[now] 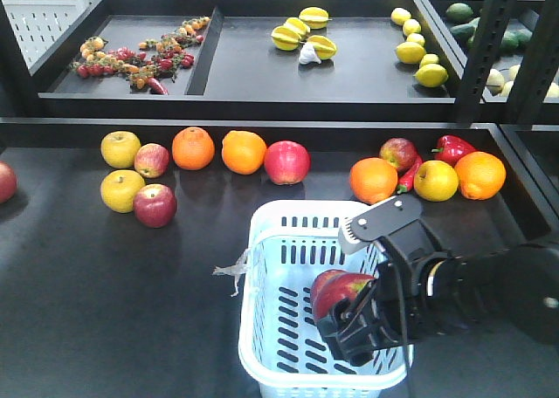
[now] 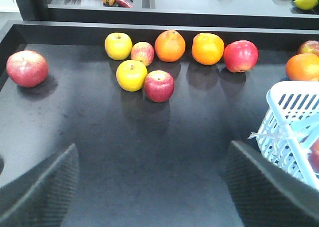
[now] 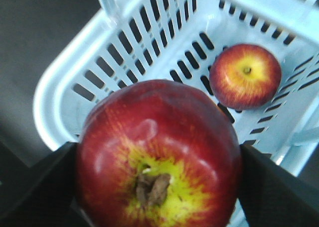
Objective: Pick three apples into basket with both arms
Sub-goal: 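Grasp the red apple with the right gripper and carry it over the basket, then open the right gripper to drop the apple into the basket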
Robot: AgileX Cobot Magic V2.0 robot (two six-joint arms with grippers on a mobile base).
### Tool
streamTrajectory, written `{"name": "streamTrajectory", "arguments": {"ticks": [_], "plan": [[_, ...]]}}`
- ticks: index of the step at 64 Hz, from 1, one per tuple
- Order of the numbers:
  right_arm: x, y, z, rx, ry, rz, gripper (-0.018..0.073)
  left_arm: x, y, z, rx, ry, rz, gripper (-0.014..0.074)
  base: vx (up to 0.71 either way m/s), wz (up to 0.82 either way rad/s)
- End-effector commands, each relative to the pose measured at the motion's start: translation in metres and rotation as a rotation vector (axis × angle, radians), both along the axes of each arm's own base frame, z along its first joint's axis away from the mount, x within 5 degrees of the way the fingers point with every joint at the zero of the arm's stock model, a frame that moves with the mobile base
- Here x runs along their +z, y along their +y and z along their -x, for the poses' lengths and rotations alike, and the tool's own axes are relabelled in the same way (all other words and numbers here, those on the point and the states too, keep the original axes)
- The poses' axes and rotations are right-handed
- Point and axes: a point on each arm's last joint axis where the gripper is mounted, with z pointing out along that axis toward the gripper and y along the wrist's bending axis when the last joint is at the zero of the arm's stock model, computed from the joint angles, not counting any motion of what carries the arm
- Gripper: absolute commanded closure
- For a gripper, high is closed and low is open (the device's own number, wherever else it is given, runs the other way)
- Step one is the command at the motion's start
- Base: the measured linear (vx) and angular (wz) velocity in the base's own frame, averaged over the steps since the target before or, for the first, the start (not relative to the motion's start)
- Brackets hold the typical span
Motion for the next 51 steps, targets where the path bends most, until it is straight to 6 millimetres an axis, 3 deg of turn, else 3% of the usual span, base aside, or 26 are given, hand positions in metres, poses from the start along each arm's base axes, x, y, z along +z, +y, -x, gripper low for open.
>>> {"name": "streamTrajectory", "arguments": {"ticks": [1, 17, 37, 51], "plan": [[0.008, 0.004, -0.009, -0.017, -0.065, -0.038, 0.0108, 0.011, -0.001, -0.002, -0.01, -0.068, 0.009, 0.0027, 0.0, 0.0], [0.007, 0.005, -0.013, -0.033, -0.083, -0.05, -0.0083, 0.011, -0.001, -0.002, -0.01, -0.068, 0.009, 0.0027, 0.0, 0.0], [0.007, 0.005, -0.012, -0.034, -0.076, -0.049, -0.0083, 0.011, -0.001, -0.002, -0.01, -0.068, 0.009, 0.0027, 0.0, 0.0], [0.016, -0.007, 0.003, -0.044, -0.013, 0.013, -0.0069, 0.011, -0.001, -0.002, -0.01, -0.068, 0.009, 0.0027, 0.0, 0.0]]}}
